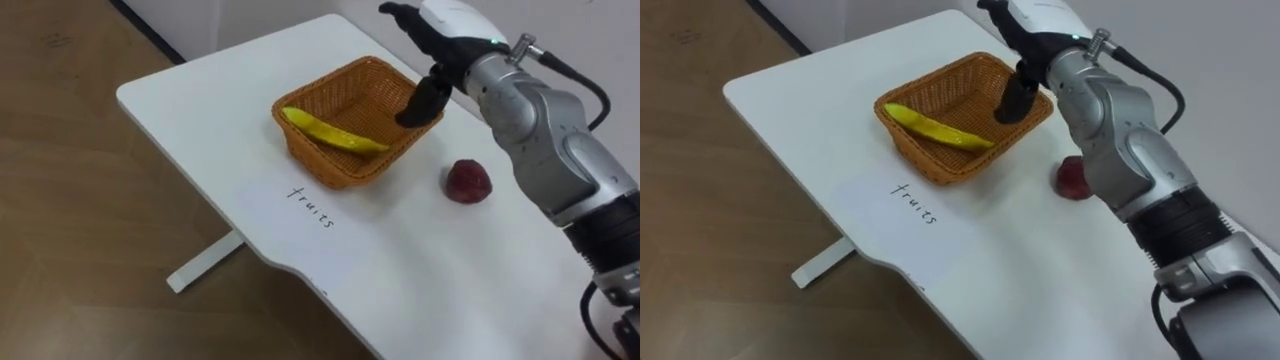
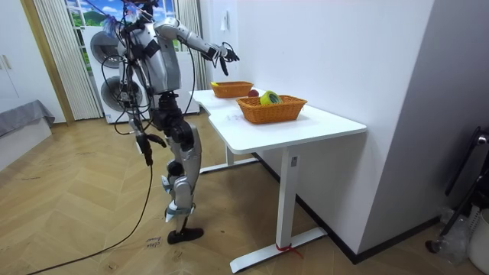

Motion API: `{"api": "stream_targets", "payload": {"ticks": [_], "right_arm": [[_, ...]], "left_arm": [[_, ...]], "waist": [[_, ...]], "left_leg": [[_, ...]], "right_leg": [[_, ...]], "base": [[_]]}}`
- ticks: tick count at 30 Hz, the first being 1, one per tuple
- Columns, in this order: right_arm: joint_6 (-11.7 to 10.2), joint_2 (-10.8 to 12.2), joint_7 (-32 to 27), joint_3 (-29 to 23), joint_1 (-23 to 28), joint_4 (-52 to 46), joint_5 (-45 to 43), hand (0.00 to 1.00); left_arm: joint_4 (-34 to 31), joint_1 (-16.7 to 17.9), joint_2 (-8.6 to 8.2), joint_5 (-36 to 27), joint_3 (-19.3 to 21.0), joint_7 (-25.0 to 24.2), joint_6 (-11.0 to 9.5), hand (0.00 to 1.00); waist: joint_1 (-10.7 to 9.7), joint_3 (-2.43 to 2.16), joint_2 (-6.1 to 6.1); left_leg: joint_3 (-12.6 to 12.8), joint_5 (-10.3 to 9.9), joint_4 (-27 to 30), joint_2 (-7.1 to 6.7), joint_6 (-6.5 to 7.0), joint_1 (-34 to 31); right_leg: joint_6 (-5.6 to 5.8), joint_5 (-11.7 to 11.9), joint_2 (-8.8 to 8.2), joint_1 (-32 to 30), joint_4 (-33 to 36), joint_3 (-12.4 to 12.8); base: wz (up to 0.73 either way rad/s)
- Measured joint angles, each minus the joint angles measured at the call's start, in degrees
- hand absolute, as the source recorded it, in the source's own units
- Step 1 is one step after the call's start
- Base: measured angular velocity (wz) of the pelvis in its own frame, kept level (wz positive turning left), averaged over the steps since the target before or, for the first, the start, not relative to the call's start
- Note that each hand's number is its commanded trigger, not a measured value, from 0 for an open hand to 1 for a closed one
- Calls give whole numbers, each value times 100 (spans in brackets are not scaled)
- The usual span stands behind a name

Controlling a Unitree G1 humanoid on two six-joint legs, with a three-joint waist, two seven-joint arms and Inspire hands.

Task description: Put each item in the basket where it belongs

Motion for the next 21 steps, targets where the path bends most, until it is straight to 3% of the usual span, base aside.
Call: {"api": "stream_targets", "payload": {"ticks": [5, 7, 9, 10, 13, 16, 21], "right_arm": [[-63, -77, -48, -462, 0, -190, -11, 0], [-92, -75, -128, -627, 5, -128, 129, 0], [-76, -74, -188, -702, 53, -38, 162, 0], [-74, -75, -188, -752, 126, -10, 166, 0], [-3, -91, -184, -970, 384, 133, 252, 0], [189, -100, -131, -1125, 665, 226, 256, 0], [249, -128, -1, -1146, 673, 346, 255, 0]], "left_arm": [[-13, -51, -103, -235, 15, 20, -27, 0], [-14, -57, -110, -264, -40, 74, -29, 0], [-14, -112, -107, -266, -48, 120, -23, 0], [-13, -77, -111, -265, -46, 128, -10, 0], [-26, -81, -125, -241, -40, 175, 28, 0], [-96, -77, -136, -214, -36, 235, 41, 0], [-174, -23, -139, -214, -35, 237, 41, 0]], "waist": [[-245, 1, 194], [-428, 30, 311], [-504, 49, 359], [-506, 36, 378], [-618, -5, 361], [-668, -10, 361], [-773, -19, 372]], "left_leg": [[70, 6, -10, 7, 15, 57], [79, 8, -41, 5, 18, 183], [133, 9, -90, 6, 17, 277], [188, 8, -119, 22, 16, 297], [221, 8, -120, 28, 16, 296], [248, 8, -115, 21, 19, 282], [309, 4, -119, 37, 25, 272]], "right_leg": [[-20, 14, -10, -20, 2, 81], [-20, 14, -12, 111, -2, 105], [-20, 14, -8, 139, 0, 137], [-20, 14, -4, 161, 4, 148], [-20, 14, -6, 148, 7, 155], [-20, 14, -12, 140, 7, 159], [-20, 14, -9, 103, 12, 216]], "base": [[-10], [-5], [-14], [-21], [-4], [0], [-5]]}}
